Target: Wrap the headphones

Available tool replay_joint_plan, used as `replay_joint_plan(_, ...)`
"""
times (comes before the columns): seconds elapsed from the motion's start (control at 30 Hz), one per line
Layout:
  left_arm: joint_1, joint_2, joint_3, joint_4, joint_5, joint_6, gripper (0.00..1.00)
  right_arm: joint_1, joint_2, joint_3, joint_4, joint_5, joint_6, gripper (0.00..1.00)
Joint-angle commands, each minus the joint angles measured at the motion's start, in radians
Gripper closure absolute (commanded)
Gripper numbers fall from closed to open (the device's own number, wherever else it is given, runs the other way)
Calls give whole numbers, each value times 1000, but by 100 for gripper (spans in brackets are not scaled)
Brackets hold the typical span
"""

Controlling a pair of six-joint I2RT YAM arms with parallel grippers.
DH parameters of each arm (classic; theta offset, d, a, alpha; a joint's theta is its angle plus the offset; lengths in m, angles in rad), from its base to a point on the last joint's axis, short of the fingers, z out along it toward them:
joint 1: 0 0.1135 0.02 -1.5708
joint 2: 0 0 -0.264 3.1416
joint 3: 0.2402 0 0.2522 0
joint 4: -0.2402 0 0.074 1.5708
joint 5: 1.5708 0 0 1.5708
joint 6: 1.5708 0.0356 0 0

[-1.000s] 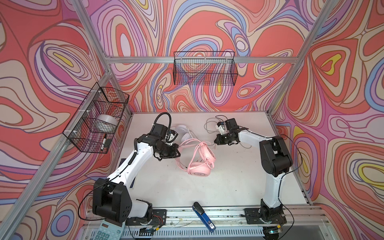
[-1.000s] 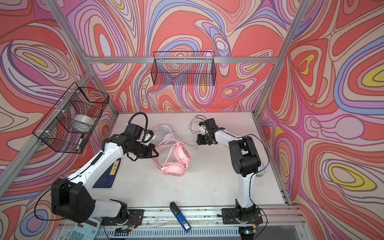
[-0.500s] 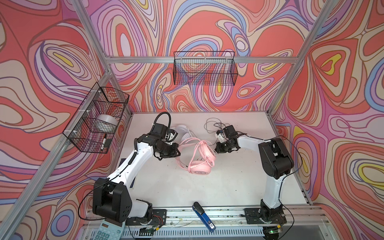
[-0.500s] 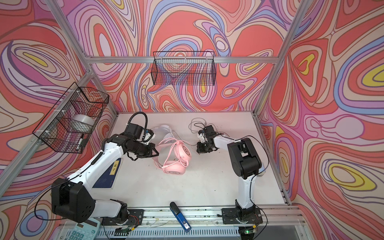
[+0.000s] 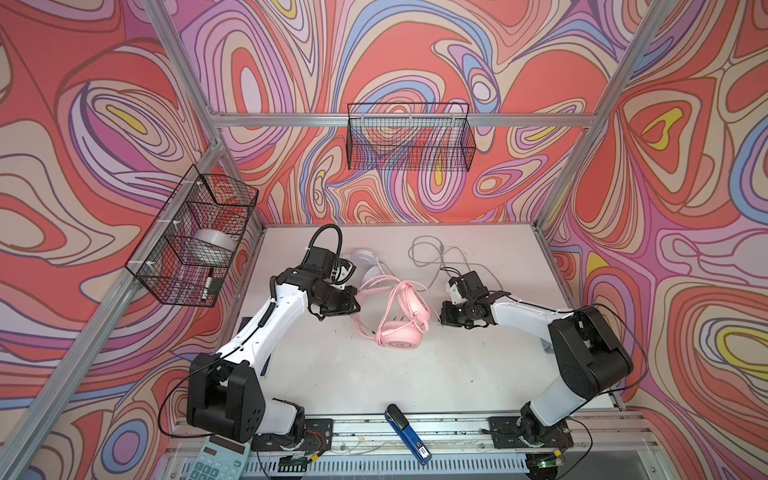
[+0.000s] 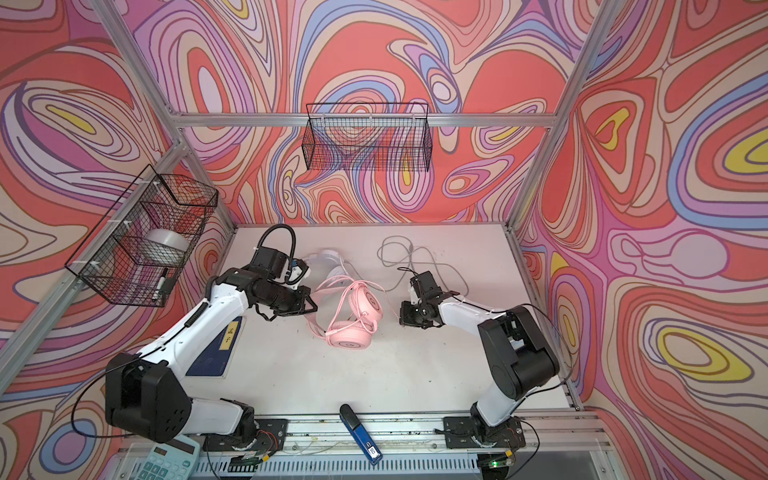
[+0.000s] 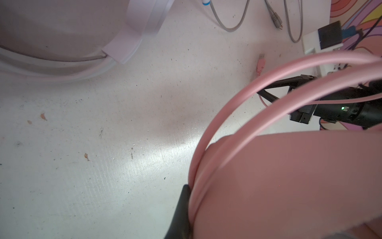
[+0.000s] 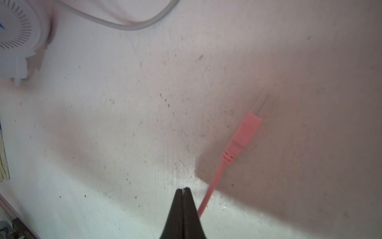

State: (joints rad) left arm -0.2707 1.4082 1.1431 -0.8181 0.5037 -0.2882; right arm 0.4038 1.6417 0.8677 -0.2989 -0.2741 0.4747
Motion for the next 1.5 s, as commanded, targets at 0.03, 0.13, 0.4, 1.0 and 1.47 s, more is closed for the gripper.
replay_joint_plan(0.03, -4, 6, 6, 15, 51, 14, 100, 1, 3, 28, 18, 49, 27, 96)
replay_joint_plan(0.13, -4, 14, -7, 16, 61, 27, 100, 1, 6, 59, 2, 68, 21, 92)
replay_joint_plan(0.4, -4, 21, -43, 28, 57, 32, 100, 1, 9, 130, -97, 188, 48, 66)
replay_joint_plan(1.0, -4, 25, -66, 41, 60, 38, 100, 1, 199, 263, -221, 309, 89, 59)
replay_joint_plan(1.47, -4, 6, -93, 89, 93, 1, 100, 1, 218, 218, -158, 301, 121, 80)
